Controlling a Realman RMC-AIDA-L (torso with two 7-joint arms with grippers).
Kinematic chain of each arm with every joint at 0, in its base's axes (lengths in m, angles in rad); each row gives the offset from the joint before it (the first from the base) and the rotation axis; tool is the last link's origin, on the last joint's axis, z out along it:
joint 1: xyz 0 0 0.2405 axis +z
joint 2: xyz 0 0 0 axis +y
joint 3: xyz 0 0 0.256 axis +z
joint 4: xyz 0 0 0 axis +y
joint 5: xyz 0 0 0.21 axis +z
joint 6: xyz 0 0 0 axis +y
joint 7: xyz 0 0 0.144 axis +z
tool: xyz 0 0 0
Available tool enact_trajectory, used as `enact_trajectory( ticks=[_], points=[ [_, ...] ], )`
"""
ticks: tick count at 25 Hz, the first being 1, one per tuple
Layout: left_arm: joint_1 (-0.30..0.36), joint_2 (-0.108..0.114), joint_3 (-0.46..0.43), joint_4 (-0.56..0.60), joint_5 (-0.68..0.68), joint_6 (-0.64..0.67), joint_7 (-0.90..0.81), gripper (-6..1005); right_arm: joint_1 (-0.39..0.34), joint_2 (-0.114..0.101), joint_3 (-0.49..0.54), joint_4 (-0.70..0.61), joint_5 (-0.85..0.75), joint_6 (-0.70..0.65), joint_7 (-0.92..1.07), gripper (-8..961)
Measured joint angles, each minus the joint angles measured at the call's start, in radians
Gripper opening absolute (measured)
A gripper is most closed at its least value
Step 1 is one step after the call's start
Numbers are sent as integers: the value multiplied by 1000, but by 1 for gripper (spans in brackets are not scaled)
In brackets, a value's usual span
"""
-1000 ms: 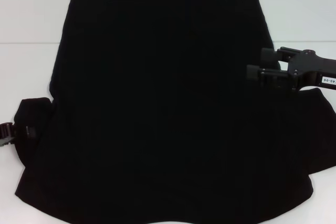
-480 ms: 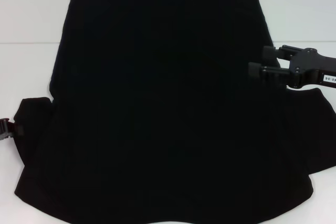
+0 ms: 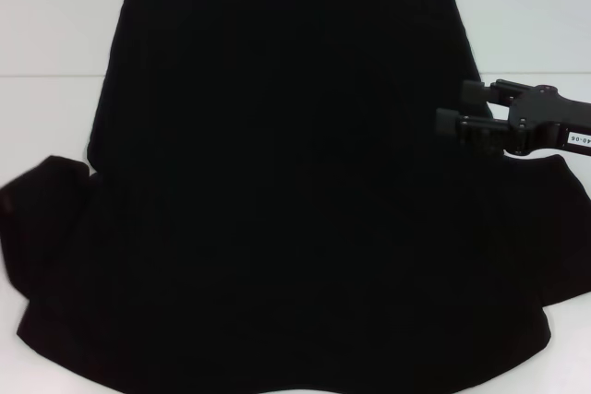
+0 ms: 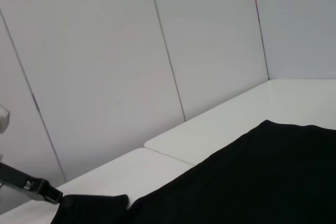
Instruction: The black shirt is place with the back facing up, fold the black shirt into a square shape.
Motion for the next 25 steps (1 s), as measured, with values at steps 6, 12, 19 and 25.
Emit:
enact_trajectory(
  ticks=[6, 12, 19, 25],
  points=[
    [-5, 3, 3, 18, -2, -68, 7, 30, -1, 3, 0, 0, 5, -2, 0, 848],
    [-15, 5, 9, 11, -2, -106, 18, 32, 0, 5, 0, 1, 7, -2, 0, 848],
    [-17, 5, 10, 9, -10, -127, 19, 35, 0, 5, -1, 0, 7, -2, 0, 842],
    [-17, 5, 10, 6, -69, -61, 22, 36, -2, 5, -1, 1, 7, -2, 0, 832]
  ],
)
